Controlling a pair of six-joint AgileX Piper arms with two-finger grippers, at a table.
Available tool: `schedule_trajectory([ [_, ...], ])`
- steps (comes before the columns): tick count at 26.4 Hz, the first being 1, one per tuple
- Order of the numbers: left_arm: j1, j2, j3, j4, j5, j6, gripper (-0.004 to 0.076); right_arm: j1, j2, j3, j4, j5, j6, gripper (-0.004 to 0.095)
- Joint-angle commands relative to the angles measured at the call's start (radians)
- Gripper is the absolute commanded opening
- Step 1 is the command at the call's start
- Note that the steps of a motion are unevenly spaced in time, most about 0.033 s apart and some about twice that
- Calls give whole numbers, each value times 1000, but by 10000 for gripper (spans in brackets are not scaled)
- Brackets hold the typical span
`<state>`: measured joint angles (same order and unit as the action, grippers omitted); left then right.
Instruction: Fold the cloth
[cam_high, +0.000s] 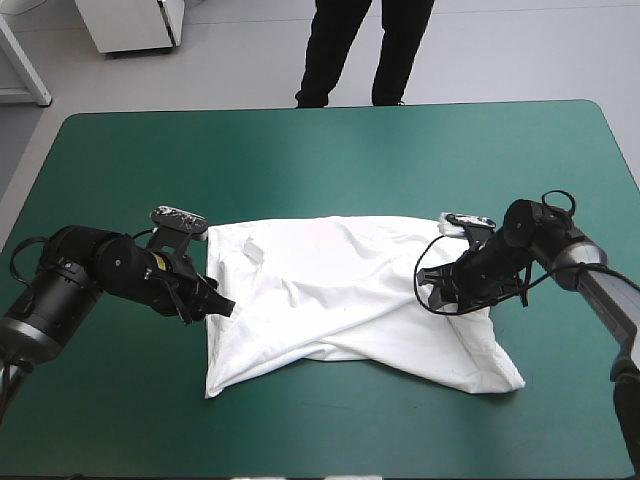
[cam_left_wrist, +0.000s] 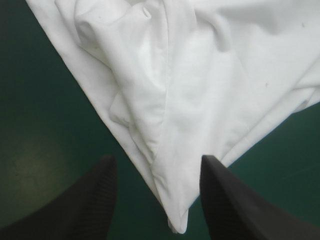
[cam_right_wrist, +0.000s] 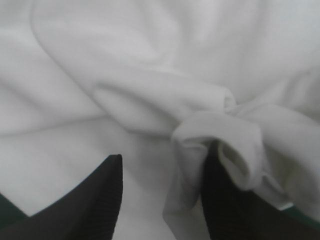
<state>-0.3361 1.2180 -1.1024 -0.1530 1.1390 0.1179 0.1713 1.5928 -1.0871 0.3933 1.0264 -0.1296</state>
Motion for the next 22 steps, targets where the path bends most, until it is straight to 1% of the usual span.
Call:
schedule_trajectory([
  [1,-1,-25,-33,-22,-24,-5,370,1,-115,-24,2,31,-3,455],
  [2,-1,-25,-33,-22,-24,-5,370,1,-149,-24,-3,45,-3,439],
  [6,-1,-25,-33,-22,-24,-5,370,1,-229,-24,-43,80,22,439],
  [12,-1,-25,-33,-22,-20,-5,370,1,-331,-24,-149,169,64,426],
  [15,-1,-25,-33,-22,16,-7,370,1,-397,-24,-190,206,88,426],
  [20,-1,-25,-33,28,101,-140,370,1,-490,-22,-263,222,130,426],
  [22,-1,-31,-30,40,112,-191,370,1,-515,-21,-269,222,136,426],
])
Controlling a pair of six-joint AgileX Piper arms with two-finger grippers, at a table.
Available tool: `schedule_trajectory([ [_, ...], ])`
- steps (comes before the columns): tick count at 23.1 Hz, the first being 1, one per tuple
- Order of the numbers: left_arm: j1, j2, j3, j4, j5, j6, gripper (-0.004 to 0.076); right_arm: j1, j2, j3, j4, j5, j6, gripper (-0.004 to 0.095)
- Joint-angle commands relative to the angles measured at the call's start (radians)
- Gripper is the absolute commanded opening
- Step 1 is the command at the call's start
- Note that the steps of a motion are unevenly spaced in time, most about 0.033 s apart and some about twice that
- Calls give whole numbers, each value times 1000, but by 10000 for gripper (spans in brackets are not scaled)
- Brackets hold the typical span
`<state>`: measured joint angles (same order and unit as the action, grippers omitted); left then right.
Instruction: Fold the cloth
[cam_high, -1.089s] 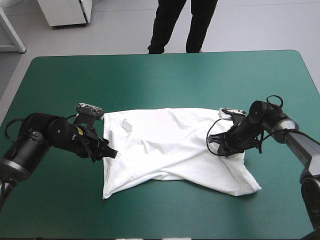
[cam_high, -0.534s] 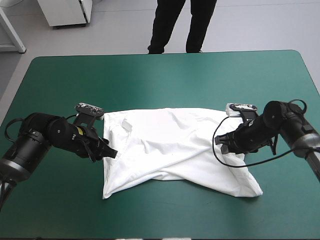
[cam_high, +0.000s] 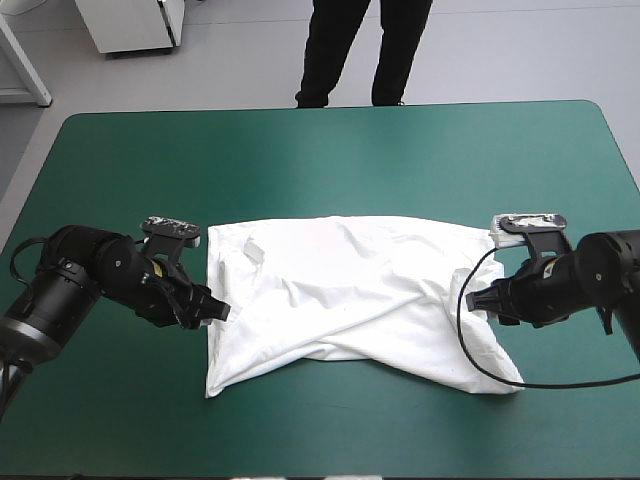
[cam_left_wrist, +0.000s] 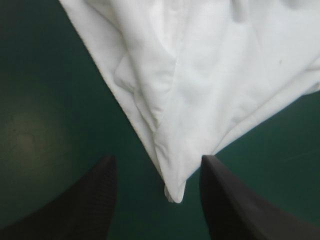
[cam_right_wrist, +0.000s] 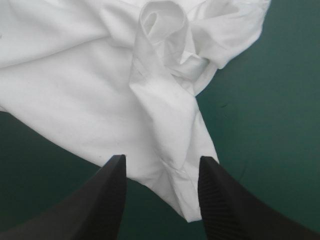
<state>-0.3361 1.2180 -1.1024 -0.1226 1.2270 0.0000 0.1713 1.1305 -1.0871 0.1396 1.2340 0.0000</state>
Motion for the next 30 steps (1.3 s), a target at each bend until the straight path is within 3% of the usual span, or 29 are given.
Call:
schedule_trajectory([
  [1,-1,-38,-23,6,24,-89,370,1,-65,-21,-18,14,9,426],
  [4,-53,-88,106,13,6,-215,370,1,-98,-21,-37,14,36,426],
  [11,-218,-93,343,62,-234,-491,370,1,-103,-21,-51,14,36,417],
  [26,-218,93,412,99,-315,-519,370,1,-103,-21,-55,14,36,414],
  [28,-218,93,420,99,-326,-521,341,1,-103,-21,-56,14,36,414],
  [30,-218,93,420,99,-332,-521,257,1,-103,-18,-57,14,36,415],
])
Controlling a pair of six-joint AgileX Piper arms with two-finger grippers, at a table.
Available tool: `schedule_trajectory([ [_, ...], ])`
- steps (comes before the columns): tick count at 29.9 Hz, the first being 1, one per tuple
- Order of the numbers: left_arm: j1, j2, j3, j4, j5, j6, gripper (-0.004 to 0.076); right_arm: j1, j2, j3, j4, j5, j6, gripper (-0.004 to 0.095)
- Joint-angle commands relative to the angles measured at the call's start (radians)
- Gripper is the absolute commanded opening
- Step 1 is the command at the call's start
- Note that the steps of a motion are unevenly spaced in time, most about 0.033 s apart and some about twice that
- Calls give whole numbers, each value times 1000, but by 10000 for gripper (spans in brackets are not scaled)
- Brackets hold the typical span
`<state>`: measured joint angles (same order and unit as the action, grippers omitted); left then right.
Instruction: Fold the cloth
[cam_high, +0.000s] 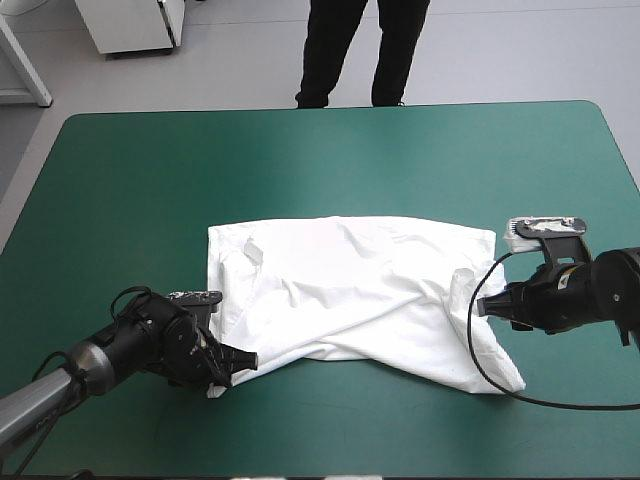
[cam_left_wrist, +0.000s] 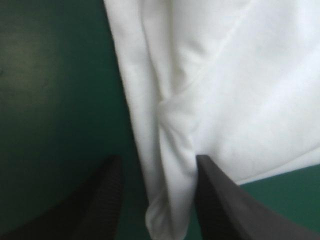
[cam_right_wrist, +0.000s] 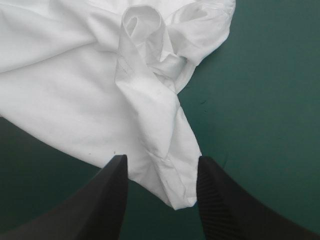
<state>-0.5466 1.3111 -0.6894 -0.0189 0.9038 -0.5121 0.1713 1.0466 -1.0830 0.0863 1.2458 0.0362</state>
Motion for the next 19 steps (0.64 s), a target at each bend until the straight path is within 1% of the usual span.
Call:
schedule_trajectory([
  [1,-8,0,7,-5,-16,-9,200,1,-19,-17,-4,3,0,415],
  [3,-8,0,7,-5,-21,-9,29,1,-23,8,-6,3,9,415],
  [4,-9,0,7,-5,-21,-6,-20,1,-28,30,-6,3,11,415],
  [10,-9,0,7,-9,-30,-2,-22,1,-83,193,-2,-8,11,425],
  [14,-9,0,7,-9,-40,-2,-22,1,-99,286,6,-89,19,455],
  [19,-9,0,7,-5,-37,3,-22,1,-99,388,44,-171,22,455],
])
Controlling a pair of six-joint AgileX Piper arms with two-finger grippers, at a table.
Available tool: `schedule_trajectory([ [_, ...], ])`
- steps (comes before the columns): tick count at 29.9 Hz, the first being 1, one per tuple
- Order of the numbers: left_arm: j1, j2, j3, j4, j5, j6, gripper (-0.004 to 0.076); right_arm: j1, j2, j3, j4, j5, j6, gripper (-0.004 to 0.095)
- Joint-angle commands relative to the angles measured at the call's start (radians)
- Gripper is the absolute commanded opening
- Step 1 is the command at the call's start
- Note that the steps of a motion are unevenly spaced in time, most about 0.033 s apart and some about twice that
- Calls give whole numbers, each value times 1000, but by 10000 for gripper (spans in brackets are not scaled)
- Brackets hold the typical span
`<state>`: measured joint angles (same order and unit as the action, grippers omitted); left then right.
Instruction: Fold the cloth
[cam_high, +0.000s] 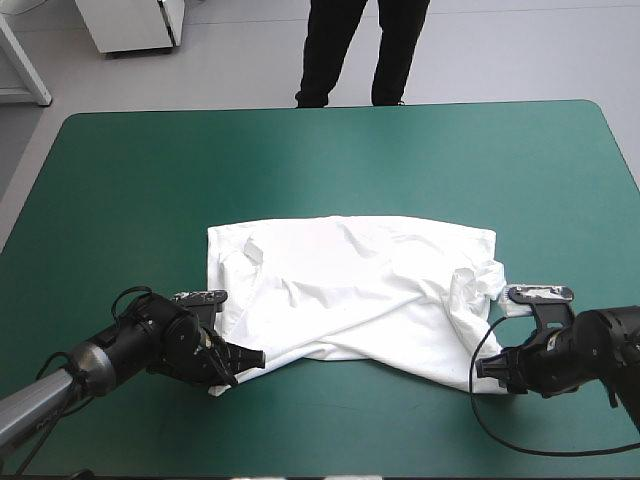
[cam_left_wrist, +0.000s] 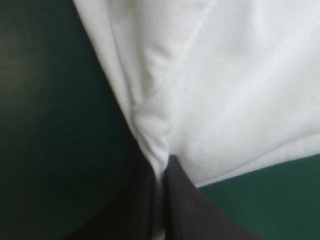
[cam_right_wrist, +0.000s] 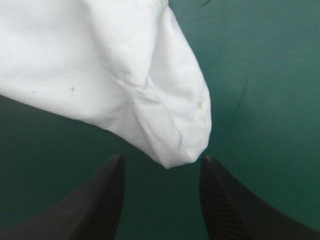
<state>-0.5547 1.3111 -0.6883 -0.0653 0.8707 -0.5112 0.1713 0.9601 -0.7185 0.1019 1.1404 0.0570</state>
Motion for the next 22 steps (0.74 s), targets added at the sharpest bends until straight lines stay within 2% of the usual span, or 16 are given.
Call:
schedule_trajectory([
  [1,-1,0,6,41,-4,2,-22,1,-12,42,32,-84,2,455],
  [8,-1,0,6,41,-7,2,-22,1,5,131,32,-206,2,455],
  [13,-1,0,6,41,-7,2,-22,1,85,137,26,-276,6,455],
  [19,-1,0,6,41,-3,2,-22,1,206,137,-11,-276,1,454],
  [22,-1,0,6,41,-3,2,-22,1,232,139,-19,-283,8,398],
])
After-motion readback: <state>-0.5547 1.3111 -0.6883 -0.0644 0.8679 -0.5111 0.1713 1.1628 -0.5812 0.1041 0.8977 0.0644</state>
